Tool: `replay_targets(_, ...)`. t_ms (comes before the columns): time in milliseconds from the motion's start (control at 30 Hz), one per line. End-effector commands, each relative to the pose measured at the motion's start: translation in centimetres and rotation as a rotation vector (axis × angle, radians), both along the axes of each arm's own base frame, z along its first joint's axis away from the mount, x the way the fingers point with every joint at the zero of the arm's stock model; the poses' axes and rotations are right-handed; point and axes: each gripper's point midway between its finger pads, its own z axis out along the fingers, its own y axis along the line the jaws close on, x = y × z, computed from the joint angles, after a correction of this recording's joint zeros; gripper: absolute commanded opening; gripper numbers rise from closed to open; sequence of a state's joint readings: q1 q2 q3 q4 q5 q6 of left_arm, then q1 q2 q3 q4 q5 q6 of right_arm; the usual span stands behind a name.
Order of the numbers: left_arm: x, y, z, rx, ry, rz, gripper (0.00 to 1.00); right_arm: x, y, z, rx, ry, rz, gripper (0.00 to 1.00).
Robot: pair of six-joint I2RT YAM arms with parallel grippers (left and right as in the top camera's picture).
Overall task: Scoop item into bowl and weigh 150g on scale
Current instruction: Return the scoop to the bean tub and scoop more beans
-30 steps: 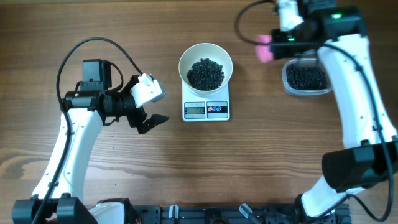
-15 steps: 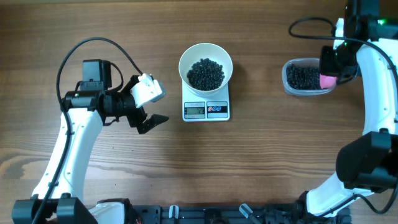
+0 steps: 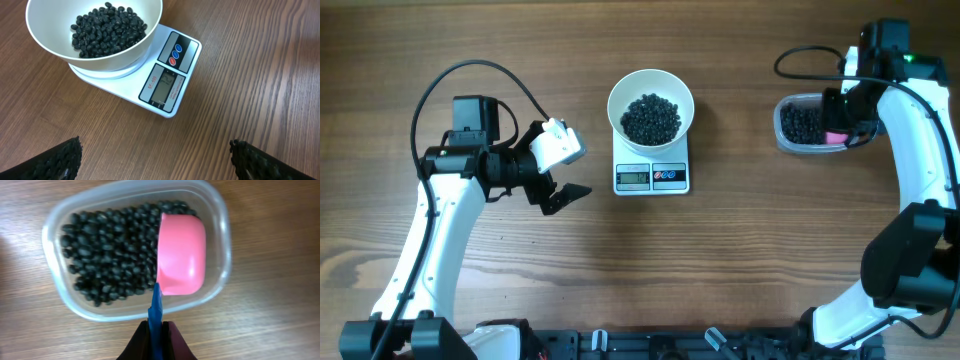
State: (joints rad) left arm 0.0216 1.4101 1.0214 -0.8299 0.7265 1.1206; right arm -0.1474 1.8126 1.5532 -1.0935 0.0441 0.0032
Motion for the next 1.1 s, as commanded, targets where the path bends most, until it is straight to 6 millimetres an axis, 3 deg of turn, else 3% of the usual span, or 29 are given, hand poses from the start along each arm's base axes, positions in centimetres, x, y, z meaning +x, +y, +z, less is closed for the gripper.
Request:
replay_targets(0,0.1,0.0,0.1,-0.006,0.003,0.005,1.00,0.1,2.9,-0.4,0.170,-0.016,0.009,0.04)
replay_targets(400,0.1,0.0,0.1,-0.006,0.003,0.005,1.00,-0.2,4.4,-0.2,0.280,-0.006,-0.006,0.04)
replay_targets(800,0.2,0.0,0.1,-0.006,0.003,0.005,1.00,-0.7,1.2,0.2,0.381,-0.029,-0.134,0.04)
replay_targets(1067,0.1,0.0,0.1,-0.006,0.003,0.005,1.00,0.5,0.9,1.0,0.418,-0.095,-0.110,0.04)
